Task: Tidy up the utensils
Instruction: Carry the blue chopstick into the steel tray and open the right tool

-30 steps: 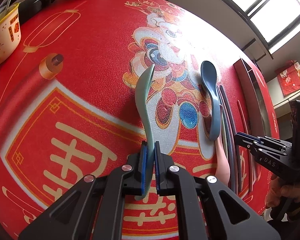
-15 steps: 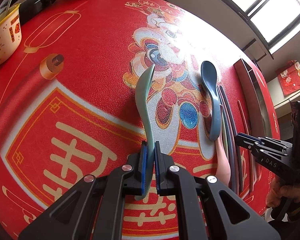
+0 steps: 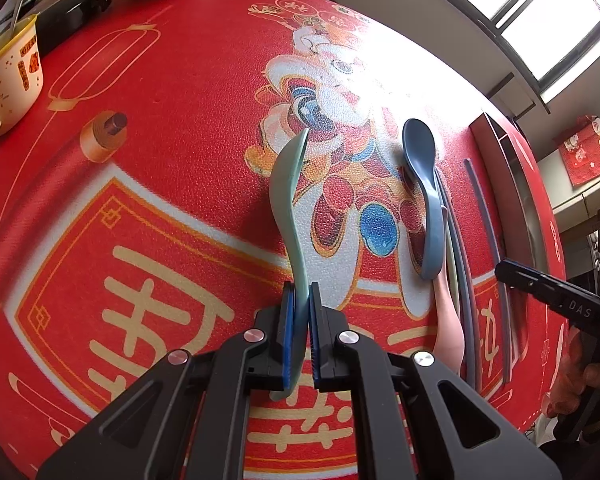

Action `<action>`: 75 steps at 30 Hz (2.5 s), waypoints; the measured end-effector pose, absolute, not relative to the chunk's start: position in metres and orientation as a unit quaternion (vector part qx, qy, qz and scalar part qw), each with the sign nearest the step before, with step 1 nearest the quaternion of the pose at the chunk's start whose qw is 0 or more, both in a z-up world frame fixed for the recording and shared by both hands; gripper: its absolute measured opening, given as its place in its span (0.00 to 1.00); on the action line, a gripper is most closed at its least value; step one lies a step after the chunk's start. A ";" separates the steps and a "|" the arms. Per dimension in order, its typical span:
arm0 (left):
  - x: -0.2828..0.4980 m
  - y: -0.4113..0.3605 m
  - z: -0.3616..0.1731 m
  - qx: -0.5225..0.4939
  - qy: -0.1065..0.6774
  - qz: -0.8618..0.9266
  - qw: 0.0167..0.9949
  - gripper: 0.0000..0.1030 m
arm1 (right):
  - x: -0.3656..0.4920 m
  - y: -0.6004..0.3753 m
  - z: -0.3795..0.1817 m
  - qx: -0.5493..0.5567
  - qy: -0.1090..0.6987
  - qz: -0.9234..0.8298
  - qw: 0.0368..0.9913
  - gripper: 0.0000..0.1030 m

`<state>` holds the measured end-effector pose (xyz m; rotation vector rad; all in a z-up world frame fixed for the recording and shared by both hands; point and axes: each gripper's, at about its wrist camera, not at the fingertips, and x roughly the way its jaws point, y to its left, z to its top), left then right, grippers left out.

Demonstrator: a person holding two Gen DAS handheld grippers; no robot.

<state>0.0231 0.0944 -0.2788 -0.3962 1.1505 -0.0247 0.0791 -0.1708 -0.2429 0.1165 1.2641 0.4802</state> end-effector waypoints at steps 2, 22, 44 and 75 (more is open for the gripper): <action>0.024 0.094 -0.279 -0.187 0.541 -0.011 0.820 0.08 | 0.081 -0.176 -0.233 0.068 0.571 0.223 0.787 0.06; 0.022 0.091 -0.279 -0.183 0.539 -0.005 0.822 0.08 | 0.170 -0.264 -0.200 0.108 0.494 0.114 0.856 0.06; 0.022 0.090 -0.279 -0.180 0.540 -0.004 0.822 0.08 | 0.187 -0.259 -0.260 0.105 0.566 0.088 0.813 0.06; 0.038 0.079 -0.250 -0.193 0.526 -0.045 0.827 0.06 | 0.123 -0.274 -0.214 0.091 0.530 0.097 0.838 0.53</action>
